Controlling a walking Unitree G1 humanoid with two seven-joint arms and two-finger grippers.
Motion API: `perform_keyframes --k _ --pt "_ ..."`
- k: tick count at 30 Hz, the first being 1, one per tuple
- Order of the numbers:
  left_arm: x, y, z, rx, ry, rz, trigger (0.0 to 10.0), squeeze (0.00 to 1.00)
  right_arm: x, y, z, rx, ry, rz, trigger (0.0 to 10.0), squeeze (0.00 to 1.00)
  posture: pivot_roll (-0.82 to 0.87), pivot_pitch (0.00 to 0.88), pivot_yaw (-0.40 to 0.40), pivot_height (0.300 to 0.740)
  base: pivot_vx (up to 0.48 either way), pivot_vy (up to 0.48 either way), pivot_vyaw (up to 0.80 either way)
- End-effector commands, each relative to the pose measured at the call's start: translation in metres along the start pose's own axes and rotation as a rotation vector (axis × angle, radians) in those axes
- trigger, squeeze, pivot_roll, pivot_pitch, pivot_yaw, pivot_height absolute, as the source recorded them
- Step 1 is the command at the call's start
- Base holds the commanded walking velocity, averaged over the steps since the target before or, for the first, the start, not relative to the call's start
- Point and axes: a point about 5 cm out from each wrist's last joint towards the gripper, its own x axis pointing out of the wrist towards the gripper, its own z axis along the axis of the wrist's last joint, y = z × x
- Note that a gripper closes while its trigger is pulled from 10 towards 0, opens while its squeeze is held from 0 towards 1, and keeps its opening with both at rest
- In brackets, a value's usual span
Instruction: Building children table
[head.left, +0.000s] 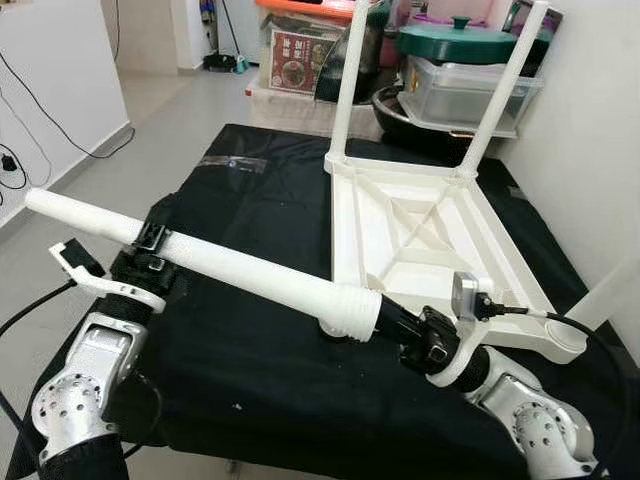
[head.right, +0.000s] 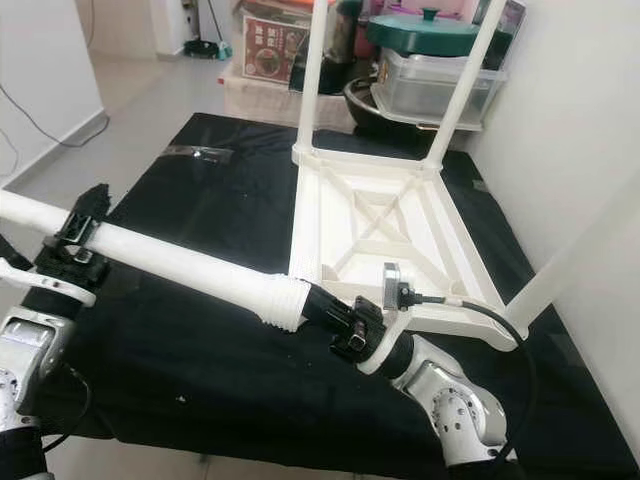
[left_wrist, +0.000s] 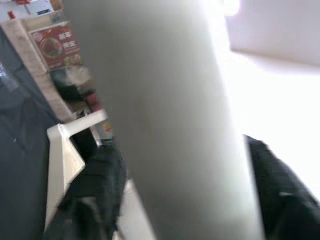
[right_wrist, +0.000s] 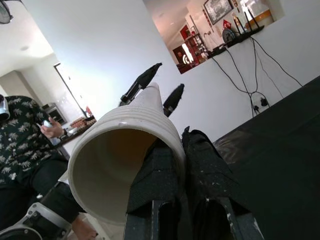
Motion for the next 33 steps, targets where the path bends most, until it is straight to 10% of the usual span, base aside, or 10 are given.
perform_keyframes --k 1,16,17,18,20,21,22,33 --pt "0.0 -0.002 0.001 -0.009 -0.004 -0.02 0.0 0.0 -0.001 0.002 0.003 -0.008 0.005 0.032 0.0 0.0 0.05 0.0 -0.092 0.74 0.0 0.0 0.0" --pt "0.005 -0.015 0.012 0.012 -0.044 -0.045 0.0 0.0 -0.005 -0.018 0.006 -0.055 0.034 -0.085 0.0 0.0 0.06 0.0 -0.101 0.74 0.0 0.0 0.0" --pt "0.006 -0.015 0.013 0.012 -0.042 -0.043 0.0 0.0 -0.004 -0.024 0.006 -0.057 0.036 -0.137 10.0 0.0 0.06 0.0 -0.101 0.74 0.0 0.0 0.0" --pt "0.008 -0.011 0.015 0.011 -0.043 -0.009 0.0 0.0 -0.004 -0.028 0.007 -0.042 0.034 -0.174 10.0 0.44 0.06 0.0 -0.097 0.74 0.0 0.0 0.0" --pt "0.009 -0.008 0.017 0.009 -0.045 0.016 0.0 0.0 -0.004 -0.031 0.008 -0.031 0.032 -0.194 10.0 0.44 0.06 0.0 -0.097 0.74 0.0 0.0 0.0" --pt "0.01 -0.006 0.019 0.015 -0.051 0.037 3.5 0.0 -0.005 -0.032 0.008 -0.022 0.029 -0.197 10.0 1.0 0.06 0.0 -0.097 0.74 0.0 0.0 0.0" --pt "0.011 -0.004 0.022 0.018 -0.056 0.055 10.0 0.0 -0.005 -0.031 0.008 -0.018 0.025 -0.194 10.0 1.0 0.06 0.0 -0.094 0.74 0.0 0.0 0.0" --pt "0.015 -0.024 0.05 0.057 -0.098 -0.026 10.0 0.0 -0.052 -0.042 0.013 -0.047 0.033 -0.352 10.0 1.0 0.05 0.0 -0.097 0.74 0.0 0.0 0.0"
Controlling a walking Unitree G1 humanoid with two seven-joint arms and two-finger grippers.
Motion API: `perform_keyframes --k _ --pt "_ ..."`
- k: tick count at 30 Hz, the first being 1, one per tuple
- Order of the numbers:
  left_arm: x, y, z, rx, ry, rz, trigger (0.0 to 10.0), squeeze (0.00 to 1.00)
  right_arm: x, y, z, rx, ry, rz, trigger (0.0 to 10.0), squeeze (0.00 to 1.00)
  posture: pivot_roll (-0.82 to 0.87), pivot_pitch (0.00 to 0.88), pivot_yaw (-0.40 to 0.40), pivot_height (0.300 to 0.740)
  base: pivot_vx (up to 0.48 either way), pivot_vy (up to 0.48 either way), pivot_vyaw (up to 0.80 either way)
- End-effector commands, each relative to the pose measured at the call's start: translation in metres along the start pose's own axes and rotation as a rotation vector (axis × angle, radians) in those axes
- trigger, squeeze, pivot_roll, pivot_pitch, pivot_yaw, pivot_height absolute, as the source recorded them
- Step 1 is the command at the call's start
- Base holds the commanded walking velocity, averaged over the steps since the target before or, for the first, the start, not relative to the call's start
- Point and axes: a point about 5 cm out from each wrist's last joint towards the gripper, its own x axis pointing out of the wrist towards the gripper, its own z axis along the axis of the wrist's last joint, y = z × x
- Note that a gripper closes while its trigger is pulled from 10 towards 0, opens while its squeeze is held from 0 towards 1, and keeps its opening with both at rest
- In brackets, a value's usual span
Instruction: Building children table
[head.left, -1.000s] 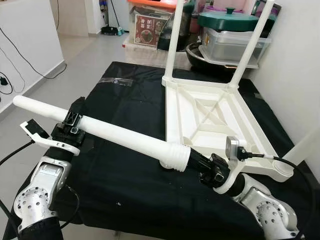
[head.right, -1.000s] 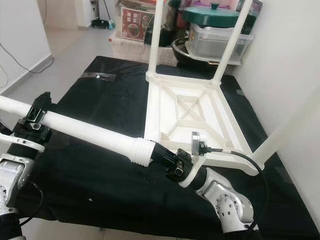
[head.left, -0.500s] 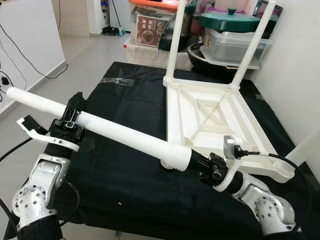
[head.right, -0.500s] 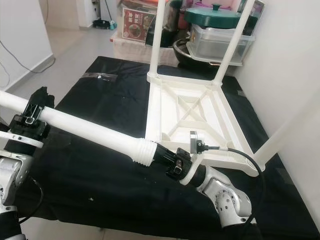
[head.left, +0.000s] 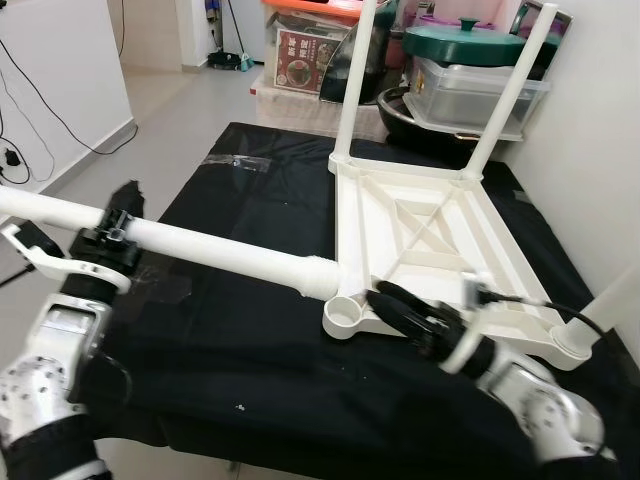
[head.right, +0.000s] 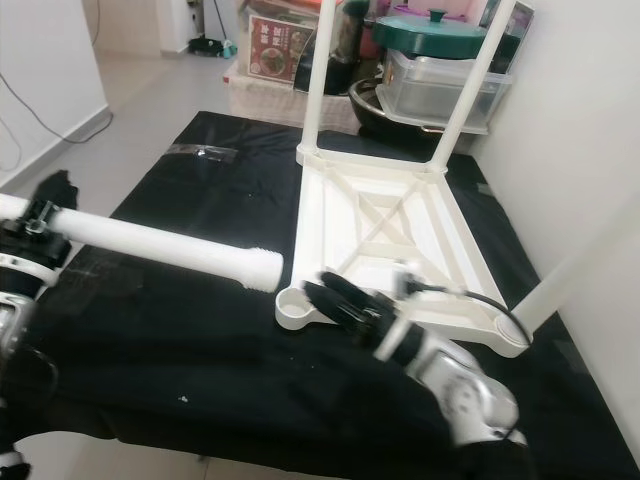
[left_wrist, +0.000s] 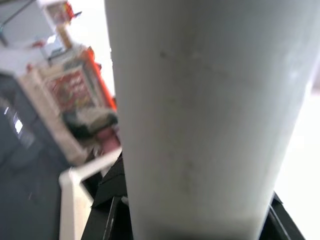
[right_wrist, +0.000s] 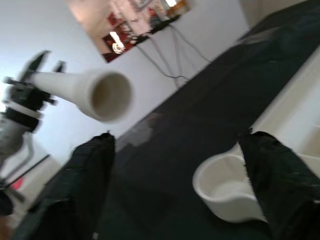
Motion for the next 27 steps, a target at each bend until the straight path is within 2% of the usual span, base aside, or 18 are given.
perform_keyframes --k 1,2,3,4,5,7,8,9,10,12,13,14,15,17,18,19,23,27 --pt "0.005 -0.008 -0.002 -0.007 0.022 -0.041 10.0 0.0 -0.005 -0.004 0.003 -0.036 -0.003 -0.036 10.0 1.0 0.05 0.0 -0.095 0.74 0.0 0.0 0.0" --pt "0.005 -0.008 -0.002 -0.007 0.022 -0.041 10.0 0.0 -0.005 -0.004 0.003 -0.036 -0.003 -0.036 10.0 1.0 0.05 0.0 -0.095 0.74 0.0 0.0 0.0" --pt "0.007 -0.008 -0.003 0.003 0.045 -0.049 10.0 0.0 -0.005 -0.006 0.009 -0.085 0.008 -0.073 10.0 0.0 0.05 0.0 -0.088 0.74 0.0 0.0 0.0" --pt "0.014 -0.009 -0.01 0.024 0.114 -0.067 10.0 0.0 0.006 -0.002 0.03 -0.188 -0.008 -0.081 10.0 0.0 0.04 0.0 -0.078 0.74 0.0 0.0 0.0" --pt "0.014 -0.009 -0.01 0.024 0.114 -0.067 10.0 0.0 0.006 -0.002 0.03 -0.188 -0.008 -0.081 10.0 0.0 0.04 0.0 -0.078 0.74 0.0 0.0 0.0" --pt "0.021 -0.011 -0.022 0.042 0.203 -0.102 10.0 0.0 0.024 0.009 0.06 -0.27 -0.058 -0.044 10.0 0.0 0.04 0.0 -0.075 0.74 0.0 0.0 0.0" --pt "0.021 -0.011 -0.022 0.042 0.203 -0.102 10.0 0.0 0.024 0.009 0.06 -0.27 -0.058 -0.044 10.0 0.0 0.04 0.0 -0.075 0.74 0.0 0.0 0.0" --pt "0.025 -0.013 -0.029 0.052 0.26 -0.127 10.0 0.0 0.033 0.015 0.075 -0.3 -0.081 -0.022 10.0 0.0 0.04 0.0 -0.076 0.74 0.0 0.0 0.0" --pt "0.025 -0.013 -0.029 0.052 0.26 -0.127 10.0 0.0 0.033 0.015 0.075 -0.3 -0.081 -0.022 10.0 0.0 0.04 0.0 -0.076 0.74 0.0 0.0 0.0" --pt "0.032 -0.022 -0.049 0.087 0.414 -0.209 10.0 0.0 0.058 0.032 0.098 -0.373 -0.079 0.049 10.0 0.0 0.05 0.0 -0.071 0.74 0.0 0.0 0.0" --pt "0.034 -0.028 -0.061 0.105 0.501 -0.26 10.0 0.0 0.072 0.044 0.101 -0.402 -0.043 0.109 10.0 0.0 0.05 0.0 -0.071 0.74 0.0 0.0 0.0" --pt "0.034 -0.028 -0.061 0.105 0.501 -0.26 10.0 0.0 0.072 0.044 0.101 -0.402 -0.043 0.109 10.0 0.0 0.05 0.0 -0.071 0.74 0.0 0.0 0.0" --pt "0.035 -0.031 -0.068 0.114 0.555 -0.291 10.0 0.0 0.08 0.051 0.101 -0.42 -0.016 0.148 10.0 0.0 0.05 0.0 -0.071 0.74 0.0 0.0 0.0" --pt "0.035 -0.031 -0.068 0.114 0.555 -0.291 10.0 0.0 0.08 0.051 0.101 -0.42 -0.016 0.148 10.0 0.0 0.05 0.0 -0.071 0.74 0.0 0.0 0.0" --pt "0.036 -0.035 -0.074 0.113 0.6 -0.32 10.0 0.0 0.087 0.057 0.098 -0.409 0.025 0.184 10.0 0.0 0.05 0.0 -0.071 0.74 0.0 0.0 0.0" --pt "0.036 -0.035 -0.074 0.113 0.6 -0.32 10.0 0.0 0.087 0.057 0.098 -0.409 0.025 0.184 10.0 0.0 0.05 0.0 -0.071 0.74 0.0 0.0 0.0" --pt "0.034 -0.045 -0.092 0.144 0.744 -0.411 10.0 0.0 0.112 0.074 0.055 -0.369 0.323 0.231 10.0 0.0 0.05 0.0 -0.066 0.74 0.0 0.0 0.0" --pt "0.036 -0.044 -0.096 0.155 0.78 -0.43 10.0 0.0 0.116 0.079 0.044 -0.342 0.408 0.251 10.0 0.0 0.04 0.0 -0.065 0.74 0.0 0.0 0.0"
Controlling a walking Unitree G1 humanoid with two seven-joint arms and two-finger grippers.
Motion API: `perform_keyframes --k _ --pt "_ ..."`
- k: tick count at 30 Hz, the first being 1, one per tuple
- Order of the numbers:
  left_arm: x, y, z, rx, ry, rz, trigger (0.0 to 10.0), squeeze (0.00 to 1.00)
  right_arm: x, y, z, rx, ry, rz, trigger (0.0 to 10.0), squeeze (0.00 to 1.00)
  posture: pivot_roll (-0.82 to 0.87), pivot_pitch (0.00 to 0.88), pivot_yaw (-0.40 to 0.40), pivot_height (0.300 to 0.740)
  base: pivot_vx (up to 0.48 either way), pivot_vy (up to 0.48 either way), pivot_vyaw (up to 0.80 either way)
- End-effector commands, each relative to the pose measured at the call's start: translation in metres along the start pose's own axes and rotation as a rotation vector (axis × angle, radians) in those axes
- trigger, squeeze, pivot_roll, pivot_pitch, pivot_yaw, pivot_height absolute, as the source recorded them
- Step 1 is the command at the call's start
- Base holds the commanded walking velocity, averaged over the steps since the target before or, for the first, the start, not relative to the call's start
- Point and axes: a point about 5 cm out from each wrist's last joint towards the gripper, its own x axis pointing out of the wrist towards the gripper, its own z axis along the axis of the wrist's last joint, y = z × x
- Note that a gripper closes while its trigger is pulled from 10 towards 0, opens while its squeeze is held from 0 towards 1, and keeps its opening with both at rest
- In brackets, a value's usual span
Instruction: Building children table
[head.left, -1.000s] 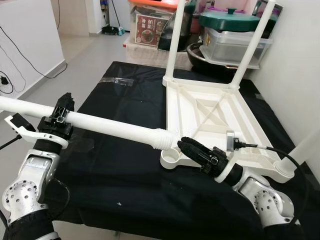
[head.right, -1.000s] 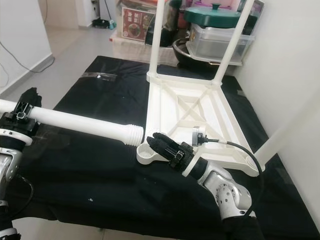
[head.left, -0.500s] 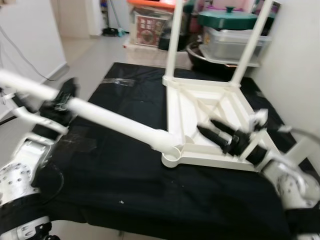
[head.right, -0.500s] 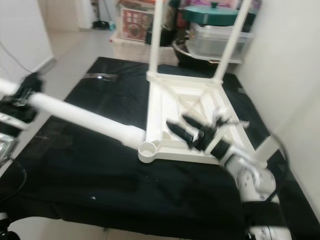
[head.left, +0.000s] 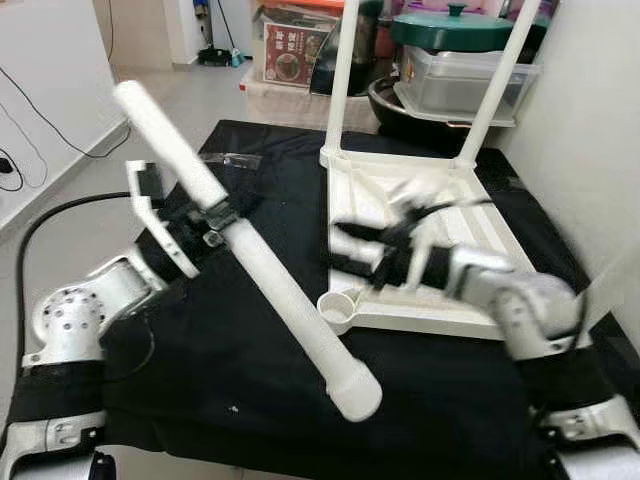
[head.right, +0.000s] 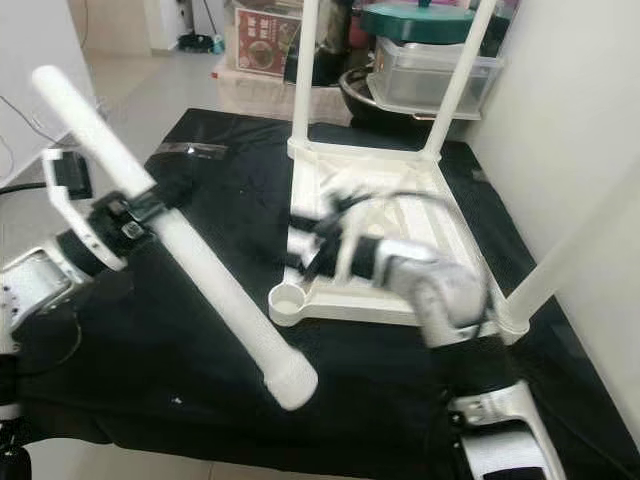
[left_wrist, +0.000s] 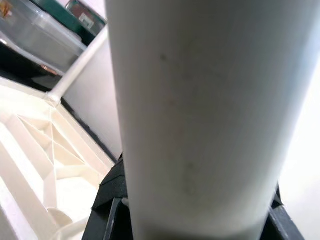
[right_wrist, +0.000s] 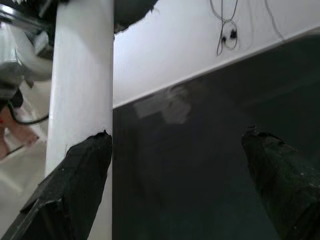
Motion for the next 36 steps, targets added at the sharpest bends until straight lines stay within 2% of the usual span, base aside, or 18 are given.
perform_keyframes --k 1,6,8,17,20,24,26,31,36 --pt "0.003 -0.001 0.001 0.028 0.034 -0.022 10.0 0.0 0.004 0.006 0.003 -0.002 0.043 0.022 10.0 0.0 0.04 0.0 -0.065 0.74 0.0 0.0 0.0" --pt "0.004 0.001 0.0 0.041 0.073 -0.035 10.0 0.0 0.009 0.009 0.008 0.047 0.072 0.036 10.0 0.0 0.04 0.0 -0.066 0.74 0.0 0.0 0.0" --pt "0.005 0.002 -0.003 0.037 0.105 -0.057 10.0 0.0 0.01 0.015 0.016 0.067 0.084 0.063 10.0 0.0 0.03 0.0 -0.064 0.74 0.0 0.0 0.0" --pt "0.005 0.002 -0.012 0.041 0.155 -0.089 10.0 0.0 0.004 0.014 0.019 0.066 0.119 0.072 10.0 0.0 0.02 0.0 -0.065 0.74 0.0 0.0 0.0" --pt "0.004 0.003 -0.013 0.047 0.163 -0.085 10.0 0.0 0.003 0.018 0.019 0.062 0.121 0.094 10.0 0.0 0.02 0.0 -0.067 0.74 0.0 0.0 0.0" --pt "0.004 0.006 -0.012 0.065 0.173 -0.081 10.0 0.0 0.003 0.031 0.019 0.062 0.128 0.157 10.0 0.0 0.02 0.0 -0.066 0.74 0.0 0.0 0.0" --pt "0.004 0.006 -0.012 0.065 0.173 -0.081 10.0 0.0 0.003 0.031 0.019 0.062 0.128 0.157 10.0 0.0 0.02 0.0 -0.066 0.74 0.0 0.0 0.0" --pt "0.018 0.011 -0.014 0.094 0.173 -0.089 10.0 0.0 0.017 0.055 0.005 0.117 0.16 0.254 10.0 0.0 0.01 0.0 -0.063 0.74 0.0 0.0 0.0" --pt "0.03 0.011 -0.015 0.092 0.157 -0.11 10.0 0.0 0.029 0.056 -0.01 0.139 0.189 0.226 10.0 0.0 0.01 0.0 -0.06 0.74 0.0 0.0 0.0"
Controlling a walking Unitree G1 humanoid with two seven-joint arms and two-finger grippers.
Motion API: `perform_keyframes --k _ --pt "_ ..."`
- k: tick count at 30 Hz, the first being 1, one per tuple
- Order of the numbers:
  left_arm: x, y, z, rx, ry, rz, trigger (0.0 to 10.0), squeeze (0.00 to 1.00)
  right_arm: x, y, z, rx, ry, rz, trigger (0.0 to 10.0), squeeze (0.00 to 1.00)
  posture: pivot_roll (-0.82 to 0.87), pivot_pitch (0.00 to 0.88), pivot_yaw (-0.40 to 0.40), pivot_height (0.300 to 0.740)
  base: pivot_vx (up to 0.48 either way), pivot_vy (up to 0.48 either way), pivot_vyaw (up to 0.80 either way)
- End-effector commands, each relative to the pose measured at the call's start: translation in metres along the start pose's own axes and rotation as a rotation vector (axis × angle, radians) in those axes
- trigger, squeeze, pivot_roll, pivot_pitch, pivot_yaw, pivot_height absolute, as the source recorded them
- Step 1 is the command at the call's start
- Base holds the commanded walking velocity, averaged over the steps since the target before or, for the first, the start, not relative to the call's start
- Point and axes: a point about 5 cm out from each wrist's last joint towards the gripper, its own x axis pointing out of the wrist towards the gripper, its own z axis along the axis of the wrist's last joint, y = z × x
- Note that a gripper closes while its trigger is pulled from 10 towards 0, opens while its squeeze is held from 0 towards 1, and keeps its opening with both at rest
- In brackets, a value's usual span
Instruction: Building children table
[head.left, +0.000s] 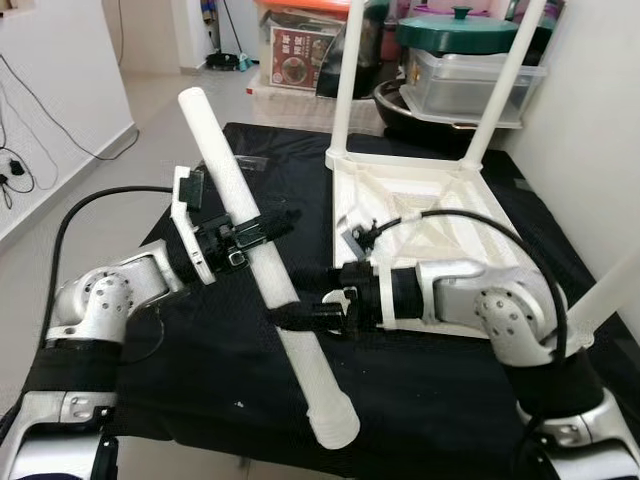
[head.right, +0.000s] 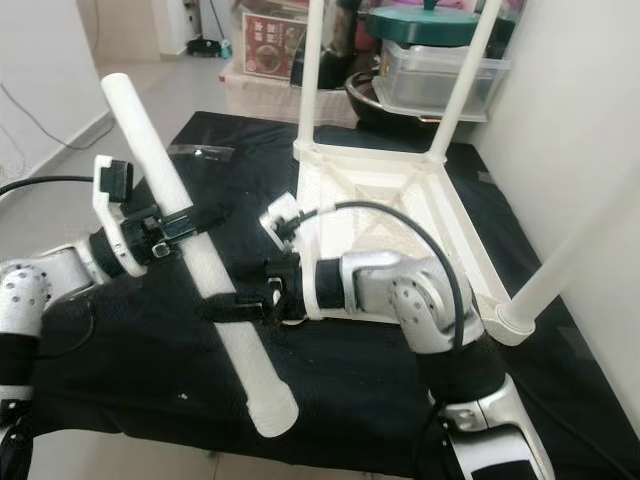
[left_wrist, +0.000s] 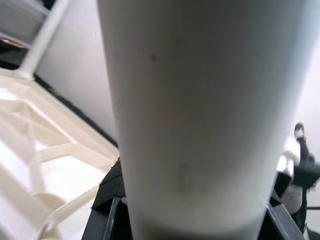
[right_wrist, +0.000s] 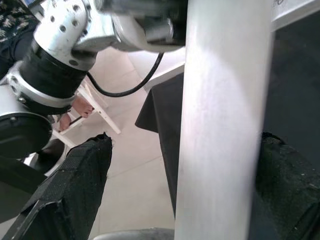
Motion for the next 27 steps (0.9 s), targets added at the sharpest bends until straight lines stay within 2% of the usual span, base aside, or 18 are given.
perform_keyframes --k 1,5,11,12,15,16,17,18,27 --pt "0.011 0.0 0.002 0.022 -0.011 -0.014 10.0 0.0 0.014 0.004 -0.009 0.008 0.037 0.027 10.0 0.0 0.01 0.0 -0.061 0.74 0.0 0.0 0.0" --pt "0.02 -0.003 0.002 0.021 -0.021 -0.041 10.0 0.0 0.02 -0.007 -0.014 0.007 0.045 -0.054 10.0 0.0 0.01 0.0 -0.061 0.74 0.0 0.0 0.0" --pt "0.025 -0.002 0.0 0.02 -0.018 -0.055 10.0 0.0 0.025 -0.012 -0.014 0.012 0.036 -0.104 10.0 0.0 0.02 0.0 -0.063 0.74 0.0 0.0 0.0" --pt "0.027 -0.002 -0.001 0.019 -0.016 -0.058 10.0 0.0 0.028 -0.013 -0.014 0.016 0.038 -0.113 8.2 0.0 0.02 0.0 -0.063 0.74 0.0 0.0 0.0" --pt "0.027 -0.002 -0.001 0.019 -0.016 -0.058 10.0 0.0 0.028 -0.013 -0.014 0.016 0.038 -0.113 8.2 0.0 0.02 0.0 -0.063 0.74 0.0 0.0 0.0" --pt "0.028 -0.002 -0.002 0.018 -0.015 -0.061 10.0 0.0 0.03 -0.013 -0.015 0.018 0.043 -0.118 2.9 0.0 0.02 0.0 -0.064 0.74 0.0 0.0 0.0" --pt "0.028 -0.002 -0.002 0.018 -0.015 -0.061 10.0 0.0 0.03 -0.013 -0.015 0.018 0.043 -0.118 2.9 0.0 0.02 0.0 -0.064 0.74 0.0 0.0 0.0" --pt "0.03 -0.002 -0.003 0.021 -0.018 -0.061 10.0 0.0 0.033 -0.013 -0.017 0.025 0.042 -0.125 0.0 0.0 0.02 0.0 -0.065 0.74 0.0 0.0 0.0" --pt "0.031 0.003 -0.006 0.086 -0.018 -0.017 10.0 0.0 0.033 -0.016 -0.014 0.042 -0.017 -0.149 0.0 0.0 0.01 0.0 -0.061 0.74 0.0 0.0 0.0"
